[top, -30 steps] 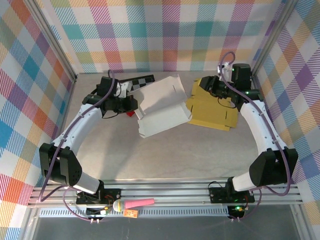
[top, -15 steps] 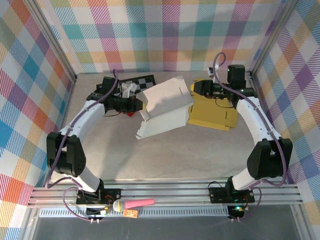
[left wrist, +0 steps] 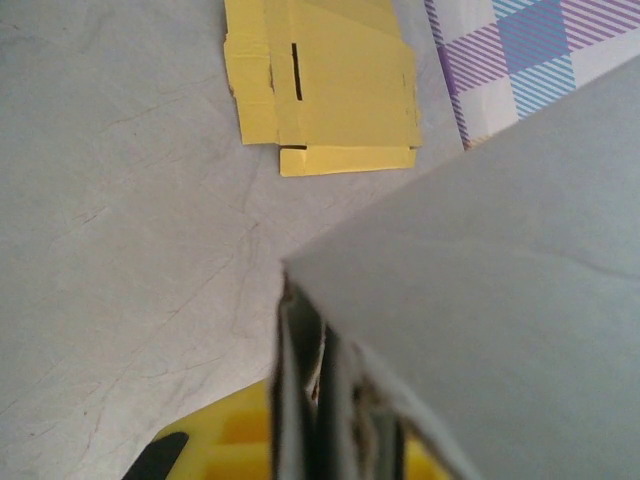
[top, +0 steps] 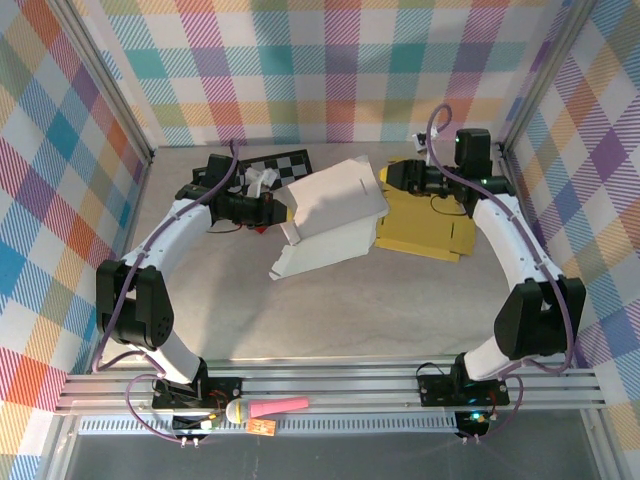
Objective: Fold the paper box
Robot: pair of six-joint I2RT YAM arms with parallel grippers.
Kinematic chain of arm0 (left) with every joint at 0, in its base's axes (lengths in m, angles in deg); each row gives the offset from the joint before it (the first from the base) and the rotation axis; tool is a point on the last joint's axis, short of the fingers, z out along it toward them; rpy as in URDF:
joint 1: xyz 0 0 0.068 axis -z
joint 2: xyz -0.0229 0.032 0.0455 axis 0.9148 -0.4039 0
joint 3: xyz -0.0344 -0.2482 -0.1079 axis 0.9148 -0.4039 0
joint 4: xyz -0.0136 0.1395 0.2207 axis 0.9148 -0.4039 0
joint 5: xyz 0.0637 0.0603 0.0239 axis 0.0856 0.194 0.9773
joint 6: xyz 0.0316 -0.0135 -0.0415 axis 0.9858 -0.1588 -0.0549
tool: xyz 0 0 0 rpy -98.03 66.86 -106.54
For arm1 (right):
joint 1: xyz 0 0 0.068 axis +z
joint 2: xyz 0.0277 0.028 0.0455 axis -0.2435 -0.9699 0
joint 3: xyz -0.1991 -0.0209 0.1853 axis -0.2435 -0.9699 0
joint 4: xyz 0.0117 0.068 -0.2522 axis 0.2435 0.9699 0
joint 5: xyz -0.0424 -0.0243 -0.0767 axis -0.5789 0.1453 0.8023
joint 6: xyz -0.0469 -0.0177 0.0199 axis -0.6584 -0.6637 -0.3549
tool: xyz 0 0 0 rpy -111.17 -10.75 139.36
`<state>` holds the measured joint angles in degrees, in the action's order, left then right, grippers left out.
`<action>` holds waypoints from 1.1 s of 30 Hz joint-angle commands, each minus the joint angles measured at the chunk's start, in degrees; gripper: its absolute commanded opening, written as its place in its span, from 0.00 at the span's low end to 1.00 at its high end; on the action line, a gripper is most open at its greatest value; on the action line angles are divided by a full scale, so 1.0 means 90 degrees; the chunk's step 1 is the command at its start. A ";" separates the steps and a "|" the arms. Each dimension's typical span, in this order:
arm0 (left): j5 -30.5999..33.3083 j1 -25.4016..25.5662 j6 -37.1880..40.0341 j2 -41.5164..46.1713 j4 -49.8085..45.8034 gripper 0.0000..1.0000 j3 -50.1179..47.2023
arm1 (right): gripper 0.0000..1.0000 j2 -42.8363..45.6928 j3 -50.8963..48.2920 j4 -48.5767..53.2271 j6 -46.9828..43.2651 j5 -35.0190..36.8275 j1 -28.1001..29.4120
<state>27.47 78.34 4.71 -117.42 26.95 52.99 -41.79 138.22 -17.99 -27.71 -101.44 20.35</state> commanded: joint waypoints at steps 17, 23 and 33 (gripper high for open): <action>0.0234 -0.0189 -0.0139 -0.0073 -0.0141 0.00 0.0364 | 0.59 0.2366 -0.1588 0.0679 0.4917 0.4940 0.2119; 0.0234 -0.0189 -0.0123 -0.0013 -0.0155 0.00 0.0318 | 0.53 0.1807 -0.1139 0.0438 0.4672 0.4817 0.2185; 0.0349 -0.0189 -0.0022 0.0094 -0.0277 0.00 0.0284 | 0.27 0.1433 -0.0734 0.0422 0.4644 0.4895 0.2205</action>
<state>30.78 77.49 4.10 -117.53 26.43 54.63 -27.98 129.52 -13.47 14.19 -57.53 39.85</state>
